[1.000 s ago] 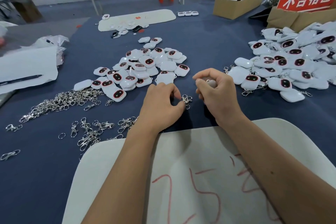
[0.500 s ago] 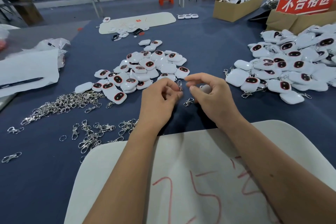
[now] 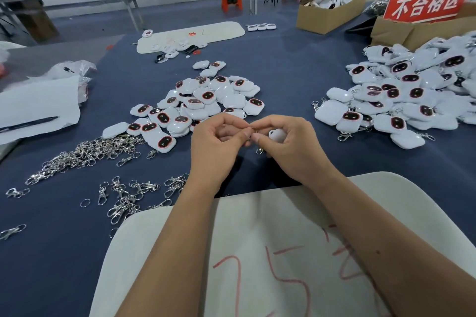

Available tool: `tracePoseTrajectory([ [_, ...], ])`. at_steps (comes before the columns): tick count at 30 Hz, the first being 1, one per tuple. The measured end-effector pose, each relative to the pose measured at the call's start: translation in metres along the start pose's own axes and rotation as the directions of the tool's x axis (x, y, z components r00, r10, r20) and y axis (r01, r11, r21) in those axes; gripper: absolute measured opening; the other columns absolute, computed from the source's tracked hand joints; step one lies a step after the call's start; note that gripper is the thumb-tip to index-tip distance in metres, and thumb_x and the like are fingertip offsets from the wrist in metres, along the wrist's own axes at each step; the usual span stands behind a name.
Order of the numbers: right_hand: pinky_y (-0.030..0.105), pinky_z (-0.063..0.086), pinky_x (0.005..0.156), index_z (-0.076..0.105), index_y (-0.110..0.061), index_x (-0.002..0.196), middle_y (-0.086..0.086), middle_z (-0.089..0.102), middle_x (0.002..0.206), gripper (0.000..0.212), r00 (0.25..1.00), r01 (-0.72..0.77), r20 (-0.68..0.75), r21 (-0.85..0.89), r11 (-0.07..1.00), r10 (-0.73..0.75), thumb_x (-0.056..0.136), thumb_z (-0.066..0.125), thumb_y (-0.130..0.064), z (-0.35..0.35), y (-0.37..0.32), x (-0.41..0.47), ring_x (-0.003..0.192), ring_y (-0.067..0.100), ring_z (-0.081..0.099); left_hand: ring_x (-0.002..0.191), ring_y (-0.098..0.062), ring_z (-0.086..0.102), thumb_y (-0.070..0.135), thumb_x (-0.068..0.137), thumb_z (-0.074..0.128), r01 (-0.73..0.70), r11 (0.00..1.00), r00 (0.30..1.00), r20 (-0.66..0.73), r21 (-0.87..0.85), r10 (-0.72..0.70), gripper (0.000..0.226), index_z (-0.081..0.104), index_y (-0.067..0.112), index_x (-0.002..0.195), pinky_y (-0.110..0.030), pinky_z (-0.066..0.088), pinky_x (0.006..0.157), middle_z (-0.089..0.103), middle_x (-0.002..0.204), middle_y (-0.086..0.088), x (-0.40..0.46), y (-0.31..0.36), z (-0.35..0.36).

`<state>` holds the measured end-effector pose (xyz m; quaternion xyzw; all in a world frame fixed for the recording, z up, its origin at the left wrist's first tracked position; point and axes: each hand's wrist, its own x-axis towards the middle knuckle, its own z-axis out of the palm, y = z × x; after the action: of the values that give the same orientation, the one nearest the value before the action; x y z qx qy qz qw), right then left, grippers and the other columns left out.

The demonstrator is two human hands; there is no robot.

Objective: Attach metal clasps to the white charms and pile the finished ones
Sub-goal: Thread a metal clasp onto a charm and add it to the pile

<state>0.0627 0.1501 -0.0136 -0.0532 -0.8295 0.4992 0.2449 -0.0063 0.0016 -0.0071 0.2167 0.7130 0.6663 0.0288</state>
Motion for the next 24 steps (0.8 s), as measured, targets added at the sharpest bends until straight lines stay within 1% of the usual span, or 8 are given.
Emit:
tracePoseTrajectory([
  [5,0.015,0.050,0.068,0.081,-0.021,0.092,-0.012,0.074,0.074,0.006,0.999,-0.002,-0.054,-0.004,1.000,0.002,0.091,0.079,-0.016,-0.001,0.002,0.000,0.067,0.003,0.065,0.071,-0.017,0.066,0.001,0.081,0.080,-0.008,1.000,0.997,-0.073,-0.029,0.006,0.015,0.071,0.013,0.082,-0.026,0.055,0.071,0.071,0.072,-0.005,0.001,-0.001,0.002],
  [8,0.020,0.052,0.069,0.082,-0.021,0.092,-0.012,0.075,0.074,0.007,0.996,-0.034,-0.081,0.001,0.999,0.034,0.094,0.076,-0.018,-0.002,0.003,0.001,0.067,0.008,0.067,0.074,-0.019,0.067,0.000,0.080,0.080,-0.006,0.996,0.995,-0.101,-0.093,-0.003,0.015,0.070,0.010,0.085,-0.026,0.057,0.074,0.074,0.081,-0.012,0.001,-0.001,0.003],
  [10,0.023,0.051,0.066,0.083,-0.022,0.089,-0.008,0.074,0.072,0.010,0.993,-0.054,-0.098,0.057,0.997,0.060,0.095,0.075,-0.020,-0.003,0.004,0.002,0.062,0.008,0.062,0.074,-0.018,0.068,0.000,0.082,0.078,0.016,0.997,0.996,-0.083,-0.082,-0.022,0.012,0.070,0.009,0.086,-0.027,0.057,0.074,0.074,0.081,-0.013,0.001,-0.001,0.003],
  [13,0.031,0.053,0.067,0.082,-0.022,0.086,0.001,0.075,0.073,0.011,0.990,-0.067,-0.119,0.121,0.990,0.081,0.095,0.075,-0.019,-0.004,0.004,0.002,0.063,0.017,0.062,0.068,-0.013,0.065,0.003,0.088,0.072,0.031,0.999,0.999,-0.025,-0.020,-0.031,0.013,0.071,0.014,0.083,-0.028,0.054,0.071,0.073,0.080,-0.006,0.000,-0.001,0.005],
  [16,0.018,0.046,0.060,0.079,-0.021,0.084,-0.003,0.074,0.071,0.013,0.994,-0.051,-0.092,0.142,0.988,0.064,0.095,0.074,-0.017,-0.004,0.004,0.002,0.057,0.002,0.057,0.069,-0.012,0.064,0.005,0.090,0.071,0.017,1.000,1.000,0.023,0.023,-0.018,0.011,0.073,0.013,0.083,-0.023,0.053,0.071,0.074,0.081,-0.004,-0.001,0.002,0.008],
  [19,0.014,0.045,0.058,0.077,-0.016,0.084,-0.002,0.073,0.070,0.013,0.995,-0.045,-0.076,0.191,0.980,0.060,0.096,0.073,-0.013,-0.004,0.003,0.002,0.055,0.001,0.056,0.068,-0.008,0.064,0.006,0.090,0.072,0.023,0.998,0.998,0.064,0.063,-0.027,0.011,0.073,0.014,0.082,-0.022,0.053,0.071,0.075,0.078,0.002,-0.002,0.003,0.011],
  [22,0.020,0.046,0.056,0.078,-0.016,0.081,0.000,0.072,0.069,0.016,0.996,-0.043,-0.071,0.220,0.974,0.060,0.096,0.072,-0.013,-0.004,0.003,0.002,0.054,0.007,0.054,0.069,-0.009,0.064,0.006,0.090,0.071,0.020,0.998,0.997,0.071,0.065,-0.025,0.013,0.073,0.016,0.082,-0.025,0.055,0.071,0.076,0.079,0.003,-0.002,0.003,0.011],
  [24,0.025,0.047,0.056,0.079,-0.018,0.080,0.001,0.072,0.069,0.016,0.995,-0.041,-0.080,0.222,0.974,0.060,0.095,0.074,-0.015,-0.004,0.003,0.002,0.055,0.010,0.053,0.068,-0.006,0.065,0.003,0.091,0.070,0.017,1.000,0.996,0.082,0.019,-0.019,0.013,0.073,0.013,0.083,-0.022,0.053,0.069,0.076,0.079,0.002,-0.002,0.003,0.011],
])
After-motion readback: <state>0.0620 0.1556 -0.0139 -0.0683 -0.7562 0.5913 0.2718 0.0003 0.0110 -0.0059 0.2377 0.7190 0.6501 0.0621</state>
